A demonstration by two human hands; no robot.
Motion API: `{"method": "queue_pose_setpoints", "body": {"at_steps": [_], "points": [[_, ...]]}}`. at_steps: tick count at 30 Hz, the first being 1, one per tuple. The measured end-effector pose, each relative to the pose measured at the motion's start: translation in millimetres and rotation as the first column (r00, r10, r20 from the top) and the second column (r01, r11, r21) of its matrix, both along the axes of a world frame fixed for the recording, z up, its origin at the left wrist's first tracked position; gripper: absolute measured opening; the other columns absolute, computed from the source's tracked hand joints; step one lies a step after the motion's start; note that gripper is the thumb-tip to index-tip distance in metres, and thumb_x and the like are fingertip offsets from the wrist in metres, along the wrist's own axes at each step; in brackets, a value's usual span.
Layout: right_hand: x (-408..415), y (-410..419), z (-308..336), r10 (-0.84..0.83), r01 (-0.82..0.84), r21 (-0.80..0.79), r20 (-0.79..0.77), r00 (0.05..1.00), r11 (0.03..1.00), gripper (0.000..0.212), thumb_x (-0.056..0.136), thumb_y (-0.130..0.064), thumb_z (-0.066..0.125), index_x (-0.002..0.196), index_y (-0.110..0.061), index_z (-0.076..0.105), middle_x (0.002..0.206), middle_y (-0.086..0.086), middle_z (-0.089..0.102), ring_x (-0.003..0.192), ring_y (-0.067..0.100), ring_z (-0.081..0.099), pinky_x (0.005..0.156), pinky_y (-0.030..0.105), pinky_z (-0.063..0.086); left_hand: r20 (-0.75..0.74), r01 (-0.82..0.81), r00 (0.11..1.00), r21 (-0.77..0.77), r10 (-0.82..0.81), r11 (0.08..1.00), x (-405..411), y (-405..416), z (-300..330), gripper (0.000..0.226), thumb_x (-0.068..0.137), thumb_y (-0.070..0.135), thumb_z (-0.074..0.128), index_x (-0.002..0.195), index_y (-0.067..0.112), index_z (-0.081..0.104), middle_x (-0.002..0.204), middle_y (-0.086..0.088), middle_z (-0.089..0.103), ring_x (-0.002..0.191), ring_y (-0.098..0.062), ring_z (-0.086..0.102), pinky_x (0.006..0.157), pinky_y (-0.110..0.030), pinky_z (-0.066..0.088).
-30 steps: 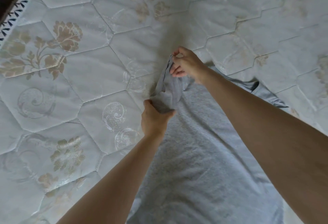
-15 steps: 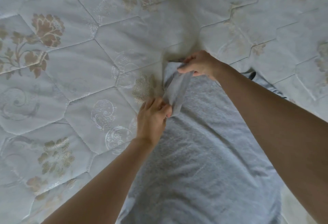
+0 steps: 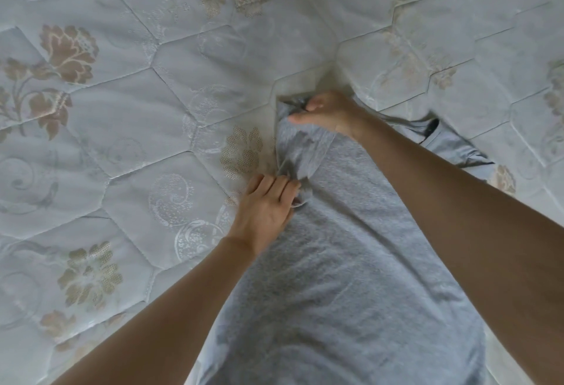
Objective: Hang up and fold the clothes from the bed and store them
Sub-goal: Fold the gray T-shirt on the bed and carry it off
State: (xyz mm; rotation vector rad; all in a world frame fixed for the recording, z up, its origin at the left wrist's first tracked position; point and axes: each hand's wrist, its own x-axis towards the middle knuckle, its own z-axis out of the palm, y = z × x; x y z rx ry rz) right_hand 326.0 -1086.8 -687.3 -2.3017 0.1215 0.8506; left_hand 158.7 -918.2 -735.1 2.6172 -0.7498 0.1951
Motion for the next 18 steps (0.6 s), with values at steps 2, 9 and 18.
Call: {"method": "queue_pose_setpoints", "body": {"at_steps": [2, 9, 18], "points": [[2.7, 7.3, -2.9, -0.001, 0.0, 0.027, 0.033, 0.999, 1.0, 0.048, 0.077, -0.038, 0.08, 0.056, -0.021, 0.04, 0.057, -0.002, 0.035, 0.055, 0.015, 0.036, 0.059, 0.03, 0.023, 0.007, -0.003, 1.0, -0.027, 0.003, 1.0, 0.5, -2.2, -1.4, 0.019, 0.082, 0.017, 0.066, 0.099, 0.01, 0.068, 0.093, -0.005, 0.064, 0.084, -0.024, 0.059, 0.082, -0.036, 0.047], [4.5, 23.5, -17.0, -0.048, 0.037, 0.096, 0.113, 0.992, 0.995, 0.024, 0.094, -0.014, 0.064, 0.117, -0.01, 0.071, 0.108, 0.002, 0.071, 0.106, 0.015, 0.065, 0.101, 0.031, 0.049, -0.004, 0.131, 0.991, -0.113, -0.132, 0.985, -2.8, 3.2, 0.9, 0.033, 0.099, 0.009, 0.041, 0.091, 0.014, 0.073, 0.095, -0.004, 0.068, 0.088, -0.024, 0.064, 0.081, -0.036, 0.054], [-11.3, 3.9, -6.2, -0.024, 0.021, 0.026, 0.096, 0.995, 0.999, 0.039, 0.082, -0.038, 0.076, 0.106, -0.008, 0.066, 0.089, 0.001, 0.062, 0.083, 0.015, 0.058, 0.073, 0.031, 0.044, -0.055, 0.153, 0.986, -0.048, -0.156, 0.987, -16.5, 19.3, 3.4, 0.026, 0.083, 0.006, 0.064, 0.105, 0.013, 0.074, 0.106, -0.003, 0.07, 0.101, -0.021, 0.065, 0.083, -0.033, 0.055]]}}
